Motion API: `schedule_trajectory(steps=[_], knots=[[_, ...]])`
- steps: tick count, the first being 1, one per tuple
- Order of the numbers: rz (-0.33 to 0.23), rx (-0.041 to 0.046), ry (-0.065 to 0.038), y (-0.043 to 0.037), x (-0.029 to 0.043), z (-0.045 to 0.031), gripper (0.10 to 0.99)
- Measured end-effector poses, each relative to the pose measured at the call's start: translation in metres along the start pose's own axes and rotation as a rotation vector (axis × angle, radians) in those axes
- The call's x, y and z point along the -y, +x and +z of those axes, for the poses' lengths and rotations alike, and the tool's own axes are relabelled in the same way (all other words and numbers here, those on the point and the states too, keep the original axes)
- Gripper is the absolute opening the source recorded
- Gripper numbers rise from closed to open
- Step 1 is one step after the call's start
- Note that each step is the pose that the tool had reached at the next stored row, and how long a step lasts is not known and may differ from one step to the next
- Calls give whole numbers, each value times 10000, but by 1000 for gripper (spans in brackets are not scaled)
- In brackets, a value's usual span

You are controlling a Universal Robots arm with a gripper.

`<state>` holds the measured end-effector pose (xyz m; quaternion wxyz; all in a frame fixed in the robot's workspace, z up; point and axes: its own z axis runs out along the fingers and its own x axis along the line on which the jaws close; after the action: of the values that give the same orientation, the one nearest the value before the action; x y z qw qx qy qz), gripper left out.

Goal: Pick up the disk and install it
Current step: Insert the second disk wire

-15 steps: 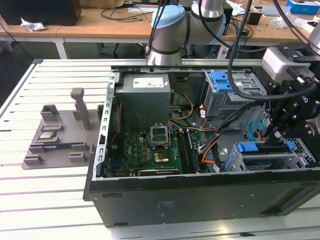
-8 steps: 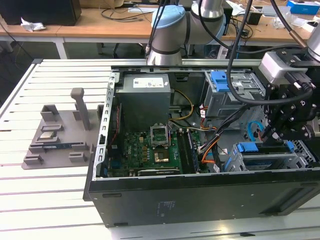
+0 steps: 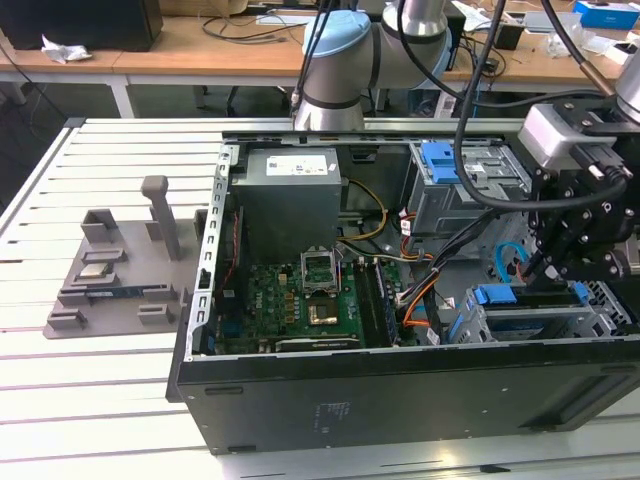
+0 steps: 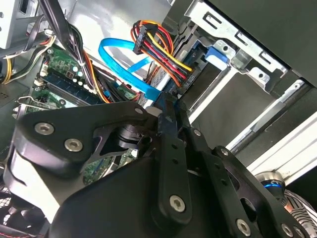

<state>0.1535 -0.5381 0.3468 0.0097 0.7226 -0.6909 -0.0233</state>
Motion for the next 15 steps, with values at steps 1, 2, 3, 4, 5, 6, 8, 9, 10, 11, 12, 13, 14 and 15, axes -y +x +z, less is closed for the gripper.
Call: schedule_trajectory(steps=[1, 2, 3, 4, 5, 6, 8, 9, 10, 11, 12, 13, 14, 15], knots=[[0, 0, 0, 0, 7, 0, 161], [1, 0, 0, 1, 13, -1, 161], [1, 0, 0, 1, 15, -1, 161], [2, 1, 0, 3, 15, 0, 161], [2, 1, 0, 6, 15, 1, 161], [2, 1, 0, 7, 15, 2, 161], [1, -3, 0, 9, 16, 11, 161], [1, 3, -1, 10, 16, 26, 161], [0, -2, 0, 9, 17, 35, 161], [0, -2, 0, 10, 16, 38, 161], [0, 1, 0, 10, 16, 45, 161], [1, 1, 0, 11, 16, 59, 161], [1, -3, -1, 11, 17, 64, 161], [1, -3, -1, 12, 17, 64, 161]])
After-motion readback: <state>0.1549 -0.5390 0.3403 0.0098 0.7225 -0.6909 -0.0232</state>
